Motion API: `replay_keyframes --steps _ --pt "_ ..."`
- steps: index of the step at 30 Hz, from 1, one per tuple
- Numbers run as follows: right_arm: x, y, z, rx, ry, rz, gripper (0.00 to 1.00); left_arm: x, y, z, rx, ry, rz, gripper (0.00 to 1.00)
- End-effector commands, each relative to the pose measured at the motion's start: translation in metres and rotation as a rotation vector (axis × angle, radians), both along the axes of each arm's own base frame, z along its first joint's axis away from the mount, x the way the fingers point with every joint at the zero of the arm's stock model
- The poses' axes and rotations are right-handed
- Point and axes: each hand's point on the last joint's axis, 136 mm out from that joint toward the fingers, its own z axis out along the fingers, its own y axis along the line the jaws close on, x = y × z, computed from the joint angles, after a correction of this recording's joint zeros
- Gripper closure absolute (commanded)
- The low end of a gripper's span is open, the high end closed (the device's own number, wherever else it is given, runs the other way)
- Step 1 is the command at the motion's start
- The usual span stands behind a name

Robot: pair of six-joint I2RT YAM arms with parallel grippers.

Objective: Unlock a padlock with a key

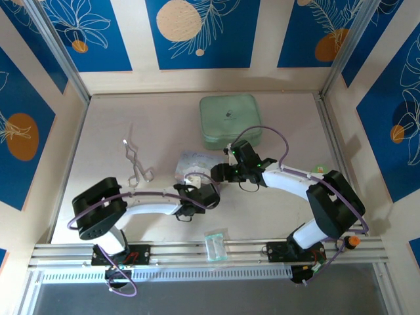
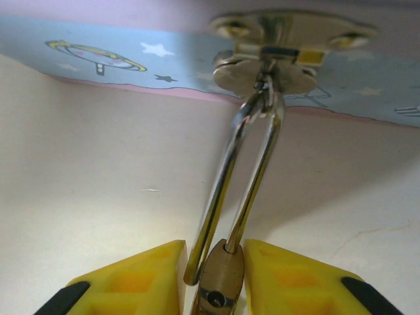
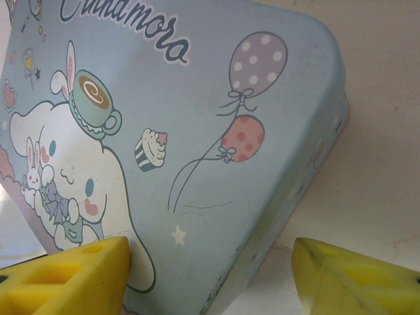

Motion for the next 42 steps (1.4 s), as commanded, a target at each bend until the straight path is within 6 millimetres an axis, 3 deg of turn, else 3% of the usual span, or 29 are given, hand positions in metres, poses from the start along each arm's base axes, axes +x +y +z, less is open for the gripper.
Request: replay_keyframes --steps 1,21,32,34,37,41,42 --pt "-0.014 -0.016 -0.029 -0.054 0.091 -0.026 0.35 0.0 0.013 0.008 0.149 -0.037 -0.016 0.72" --pt "-0.02 -0.025 -0.034 -0.041 0.1 -0.053 0.35 -0.025 -0.014 0.014 0.24 -0.025 -0.105 0.71" --pt "-0.017 -0.031 -0.022 -0.032 0.045 -0.07 0.33 -0.031 -0.026 0.012 0.205 -0.019 -0.143 0.69" --pt "-0.018 -0.032 -0.018 -0.027 0.023 -0.065 0.32 -0.029 -0.026 0.018 0.189 -0.035 -0.145 0.59" --pt "-0.019 -0.034 -0.009 -0.014 -0.015 -0.069 0.3 -0.024 -0.024 0.033 0.165 -0.081 -0.149 0.33" --pt "-0.022 -0.037 0.009 0.02 -0.087 -0.064 0.24 -0.016 -0.022 0.058 0.096 -0.144 -0.159 0.12" --pt "-0.023 -0.04 0.015 0.028 -0.102 -0.074 0.0 -0.013 -0.022 0.065 0.066 -0.16 -0.164 0.06"
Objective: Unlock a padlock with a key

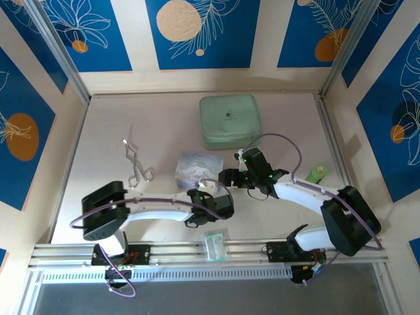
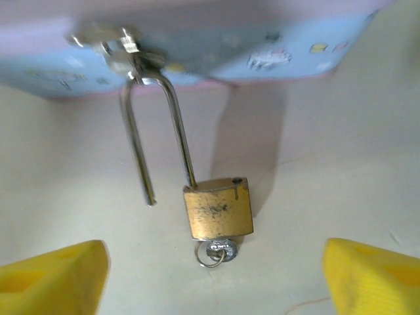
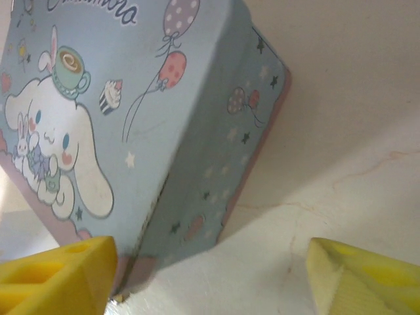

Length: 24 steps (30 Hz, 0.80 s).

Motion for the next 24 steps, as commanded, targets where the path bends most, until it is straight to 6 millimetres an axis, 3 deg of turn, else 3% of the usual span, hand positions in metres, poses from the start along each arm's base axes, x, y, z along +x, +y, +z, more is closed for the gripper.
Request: replay_keyframes --steps 1,3,6,11,17,20,24 --pt "-0.003 -0.014 0.013 -0.01 -0.042 -0.046 0.01 0.012 0.005 0.031 -0.083 -0.083 -0.018 0.01" --pt "-0.003 -0.03 0.011 -0.03 -0.009 -0.122 0.01 0.016 0.0 0.043 -0.162 -0.097 -0.06 0.01" --pt "-0.008 -0.038 0.01 -0.005 0.043 -0.11 0.01 0.026 0.003 0.062 -0.273 -0.114 -0.079 0.0" --pt "-0.023 -0.037 0.012 0.003 0.041 -0.107 0.0 0.055 0.031 0.09 -0.32 -0.148 -0.051 0.01" --pt "-0.049 -0.013 0.017 -0.034 -0.012 -0.074 0.0 0.101 0.07 0.102 -0.388 -0.156 0.023 0.01" --pt "-0.06 0.005 0.015 -0.065 -0.025 -0.052 0.02 0.123 0.071 0.101 -0.47 -0.155 0.009 0.01" --pt "-0.075 0.035 0.009 -0.113 -0.039 -0.009 0.06 0.146 0.069 0.089 -0.456 -0.163 -0.022 0.01"
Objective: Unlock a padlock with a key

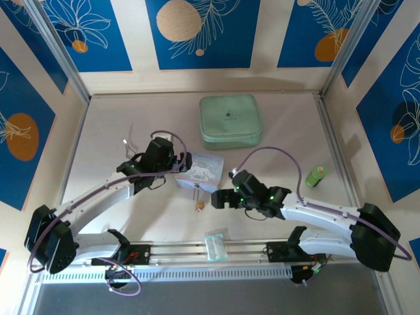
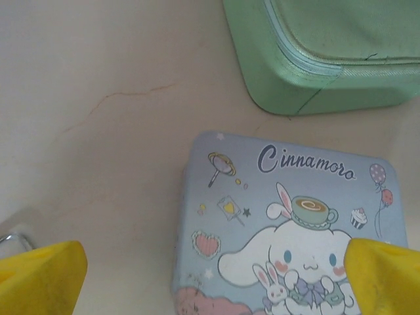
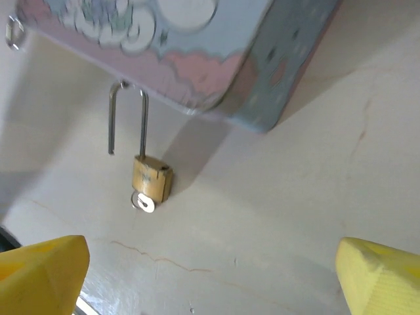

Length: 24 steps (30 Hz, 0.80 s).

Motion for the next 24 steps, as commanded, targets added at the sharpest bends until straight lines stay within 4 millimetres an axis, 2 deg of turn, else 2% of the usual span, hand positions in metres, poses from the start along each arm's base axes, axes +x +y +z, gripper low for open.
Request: replay_keyframes --steps 1,6,10,14,18,24 --pt "0.006 0.017 0.003 -0.035 -0.035 -0.057 0.07 0.013 -0.024 -0.009 -0.043 -0.008 -0.137 0.02" --pt "0.0 0.05 -0.01 -0.076 -0.014 -0.003 0.12 0.031 -0.022 -0.023 -0.057 0.027 -0.12 0.04" --pt "-0.003 0.067 -0.019 -0.048 0.019 0.013 0.13 0.031 -0.021 -0.023 -0.052 0.028 -0.117 0.04" --pt "-0.002 0.077 -0.031 -0.056 0.047 0.023 0.2 0.034 -0.017 -0.033 -0.021 0.05 -0.106 0.06" --pt "0.001 0.081 -0.036 -0.072 0.053 0.02 0.26 0.036 -0.015 -0.043 -0.013 0.07 -0.088 0.14" --pt "0.006 0.087 -0.041 -0.085 0.059 0.014 0.37 0.036 -0.01 -0.052 -0.014 0.083 -0.062 0.2"
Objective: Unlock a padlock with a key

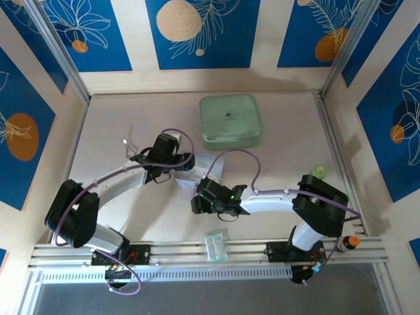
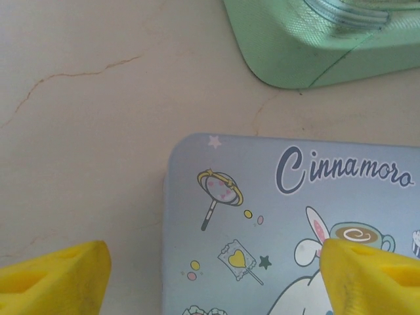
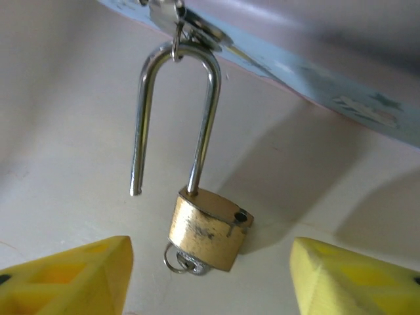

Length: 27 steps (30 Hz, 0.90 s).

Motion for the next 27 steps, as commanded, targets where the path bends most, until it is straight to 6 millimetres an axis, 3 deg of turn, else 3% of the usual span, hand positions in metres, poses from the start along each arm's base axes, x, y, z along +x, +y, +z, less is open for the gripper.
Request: replay_keyframes --steps 1,7,22,27 --pt "0.005 0.009 0.002 0.009 0.001 -0.01 0.4 0.005 0.003 0.001 -0.013 -0.009 0.02 0.22" --pt "0.007 0.001 -0.01 -0.074 0.008 -0.047 0.43 0.0 0.006 -0.008 -0.013 0.01 0.036 0.26" --pt "0.004 0.001 -0.033 -0.184 0.038 -0.052 0.53 -0.015 0.017 -0.033 -0.008 0.075 0.084 0.44" --pt "0.002 -0.005 -0.038 -0.217 0.052 -0.063 0.58 -0.02 0.02 -0.032 -0.027 0.073 0.098 0.47"
